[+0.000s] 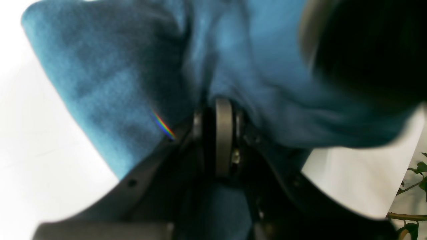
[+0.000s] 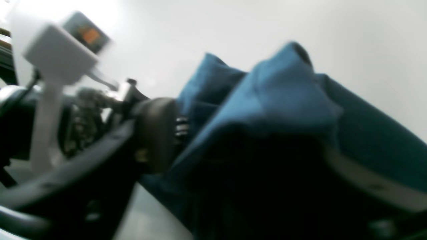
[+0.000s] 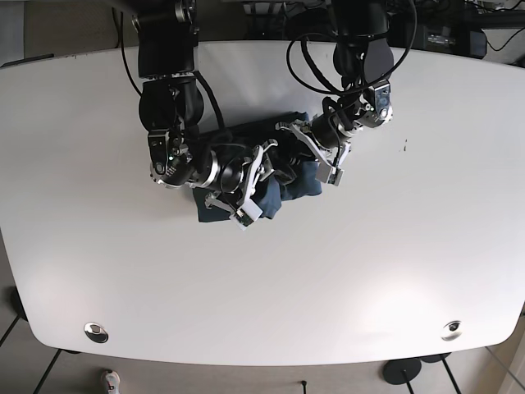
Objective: Fold the T-shirt properly
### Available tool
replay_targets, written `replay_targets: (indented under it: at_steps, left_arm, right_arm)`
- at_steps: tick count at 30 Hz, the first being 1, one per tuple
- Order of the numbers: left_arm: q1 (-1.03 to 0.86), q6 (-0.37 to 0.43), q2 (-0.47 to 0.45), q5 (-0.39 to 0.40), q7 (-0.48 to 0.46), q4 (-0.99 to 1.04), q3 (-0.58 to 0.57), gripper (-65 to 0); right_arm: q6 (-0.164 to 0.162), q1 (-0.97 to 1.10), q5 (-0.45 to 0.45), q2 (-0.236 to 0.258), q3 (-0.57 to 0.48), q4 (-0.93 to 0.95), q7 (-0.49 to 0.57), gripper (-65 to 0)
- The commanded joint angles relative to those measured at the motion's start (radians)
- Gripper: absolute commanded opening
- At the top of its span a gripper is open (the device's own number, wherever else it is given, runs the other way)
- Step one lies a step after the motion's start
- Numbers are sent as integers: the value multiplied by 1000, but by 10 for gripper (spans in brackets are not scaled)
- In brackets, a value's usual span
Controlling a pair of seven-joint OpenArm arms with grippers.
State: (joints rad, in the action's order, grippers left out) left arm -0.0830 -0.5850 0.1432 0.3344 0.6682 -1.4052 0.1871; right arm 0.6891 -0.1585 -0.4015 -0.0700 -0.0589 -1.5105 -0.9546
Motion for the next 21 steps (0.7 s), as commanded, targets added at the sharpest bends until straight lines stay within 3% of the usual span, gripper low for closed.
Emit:
replay_targets:
  at_steps: [1, 3, 8, 13, 17, 21]
  left_arm:
    - [7, -3, 2, -11, 20, -27, -1, -626]
    - [7, -3, 2, -11, 20, -67, 1, -626]
    - [-2, -3, 2, -11, 25, -199, 5, -626]
    - [-65, -3, -27, -11, 26, -345, 61, -626]
    - [-116, -5, -72, -11, 26, -397, 165, -626]
    - [-126, -7, -118, -11, 26, -402, 256, -626]
  right_arm:
    - [9, -19, -52, -4, 1, -45, 21, -120]
    - [9, -6, -95, 5, 6, -85, 16, -75]
    - [9, 15, -210, 80, 9, -178, 13, -75]
    - [9, 38, -339, 186, 24, -187, 13, -75]
    - [9, 83, -373, 198, 126, -186, 13, -75]
    - [9, 112, -374, 221, 123, -161, 13, -75]
